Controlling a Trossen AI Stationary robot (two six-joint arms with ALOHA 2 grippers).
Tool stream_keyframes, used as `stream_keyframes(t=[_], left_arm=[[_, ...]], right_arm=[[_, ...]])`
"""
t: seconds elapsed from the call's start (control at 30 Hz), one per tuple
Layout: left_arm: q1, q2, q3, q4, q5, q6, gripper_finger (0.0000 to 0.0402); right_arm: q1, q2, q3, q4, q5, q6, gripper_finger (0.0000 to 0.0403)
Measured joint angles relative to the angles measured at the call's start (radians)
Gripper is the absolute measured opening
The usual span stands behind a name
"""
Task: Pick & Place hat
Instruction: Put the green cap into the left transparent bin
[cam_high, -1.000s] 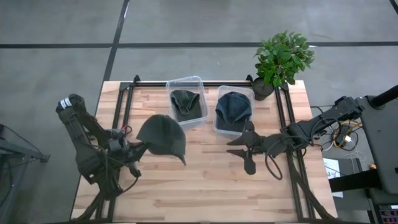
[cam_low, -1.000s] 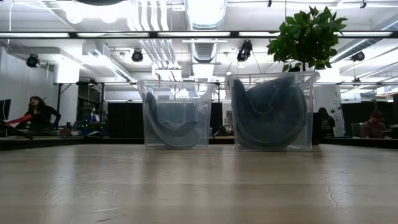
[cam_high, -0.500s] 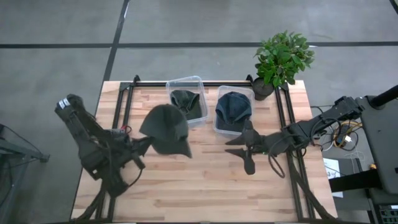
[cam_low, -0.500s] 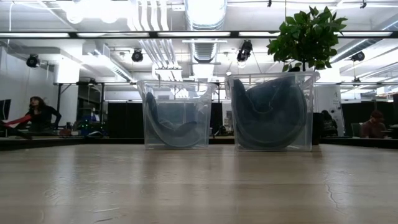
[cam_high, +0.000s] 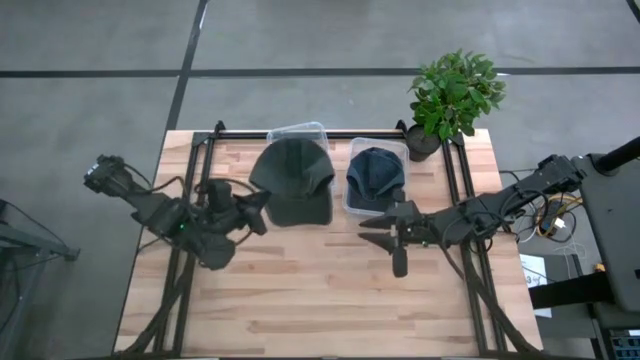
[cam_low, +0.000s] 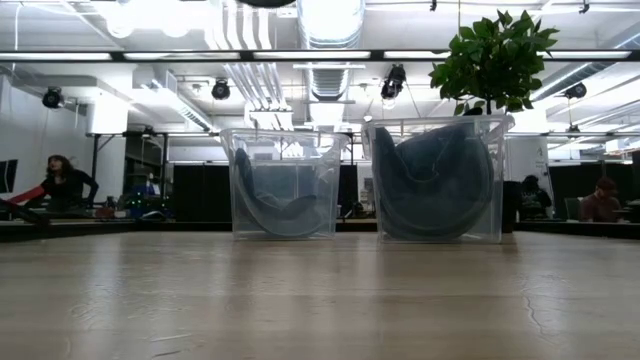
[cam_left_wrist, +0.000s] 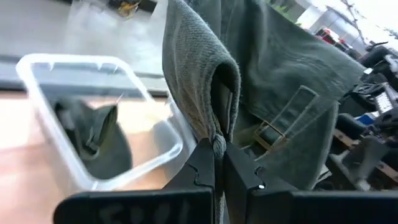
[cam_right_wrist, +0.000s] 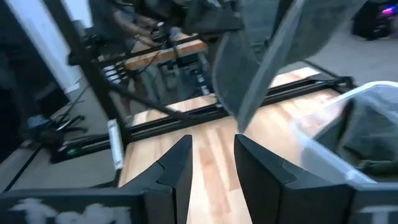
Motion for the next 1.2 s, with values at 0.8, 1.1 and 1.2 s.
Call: stream_keyframes(t=[0.8, 1.1, 1.2], left_arm=[[0.063, 0.061, 0.023, 0.227, -0.164, 0.377, 0.0007], [0.079, 0.061, 0.023, 0.227, -0.203, 0.416, 0.0007], [0.080, 0.061, 0.023, 0.226, -0.203, 0.417, 0.0007]], right_arm=[[-0.182, 0.027, 0.008, 0.123, 0.088, -0.113, 0.0219], [-0.212, 0.144, 0.080, 0.212, 0.107, -0.174, 0.0219], [-0.224, 0.193, 0.133, 0.200, 0.128, -0.185, 0.0219]])
